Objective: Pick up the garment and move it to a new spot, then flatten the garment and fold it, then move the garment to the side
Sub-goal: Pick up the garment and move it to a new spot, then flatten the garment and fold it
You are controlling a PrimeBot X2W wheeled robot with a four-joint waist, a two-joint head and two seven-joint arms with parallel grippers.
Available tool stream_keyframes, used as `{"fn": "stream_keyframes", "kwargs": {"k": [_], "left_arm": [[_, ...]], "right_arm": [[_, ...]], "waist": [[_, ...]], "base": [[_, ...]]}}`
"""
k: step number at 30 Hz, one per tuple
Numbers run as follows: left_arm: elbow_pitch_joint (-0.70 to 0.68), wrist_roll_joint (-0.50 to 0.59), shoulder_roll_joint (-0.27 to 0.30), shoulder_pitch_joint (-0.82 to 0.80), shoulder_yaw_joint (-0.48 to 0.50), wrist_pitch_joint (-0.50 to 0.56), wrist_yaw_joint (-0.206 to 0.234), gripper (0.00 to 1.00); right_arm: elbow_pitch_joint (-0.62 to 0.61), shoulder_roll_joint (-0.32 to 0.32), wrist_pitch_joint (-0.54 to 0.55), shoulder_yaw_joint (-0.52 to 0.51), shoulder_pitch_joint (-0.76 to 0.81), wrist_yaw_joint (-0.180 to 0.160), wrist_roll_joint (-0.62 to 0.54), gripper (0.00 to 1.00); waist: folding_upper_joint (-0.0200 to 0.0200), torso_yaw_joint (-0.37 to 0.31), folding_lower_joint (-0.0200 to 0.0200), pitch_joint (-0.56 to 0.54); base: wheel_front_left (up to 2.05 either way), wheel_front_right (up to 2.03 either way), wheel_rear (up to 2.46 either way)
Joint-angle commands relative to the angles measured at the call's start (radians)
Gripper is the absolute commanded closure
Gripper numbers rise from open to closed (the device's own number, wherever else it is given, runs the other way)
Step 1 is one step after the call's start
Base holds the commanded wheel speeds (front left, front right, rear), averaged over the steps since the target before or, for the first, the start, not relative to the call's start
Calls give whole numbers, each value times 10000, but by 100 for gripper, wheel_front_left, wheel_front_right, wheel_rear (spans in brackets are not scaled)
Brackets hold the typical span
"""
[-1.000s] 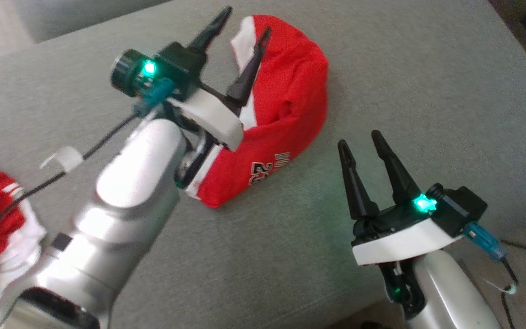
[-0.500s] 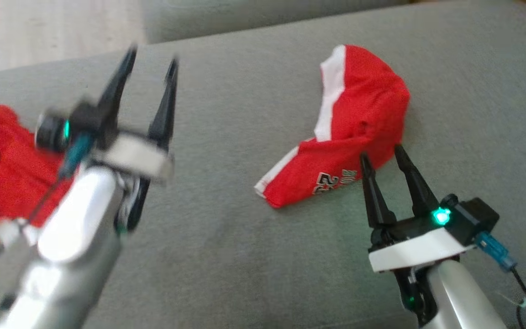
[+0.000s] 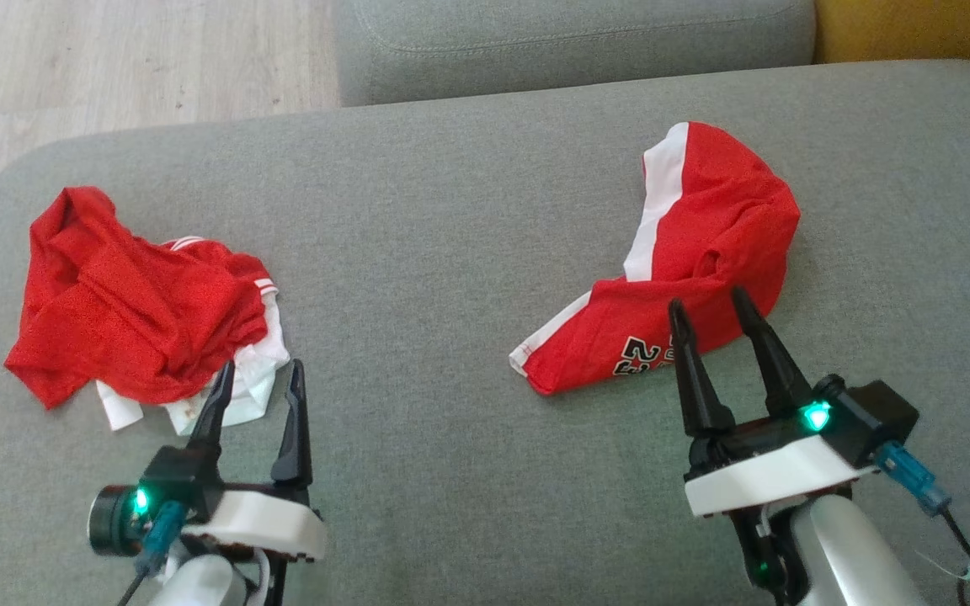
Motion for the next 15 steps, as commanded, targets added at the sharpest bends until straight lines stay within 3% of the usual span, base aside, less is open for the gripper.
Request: {"fn": "stream_keyframes", "kwargs": {"k": [1, 15], "left_arm": [[-363, 57, 111, -477, 466, -146, 64, 0], [-744, 462, -274, -528, 583, -205, 10, 0]], "right_arm": [[-282, -18, -107, 178, -40, 75, -100, 0], [-302, -18, -107, -159, -159, 75, -525, 0]], "waist": [[0, -1, 1, 2], [0, -43, 1, 220]], "base": [[0, 0, 0], [0, 0, 0]]}}
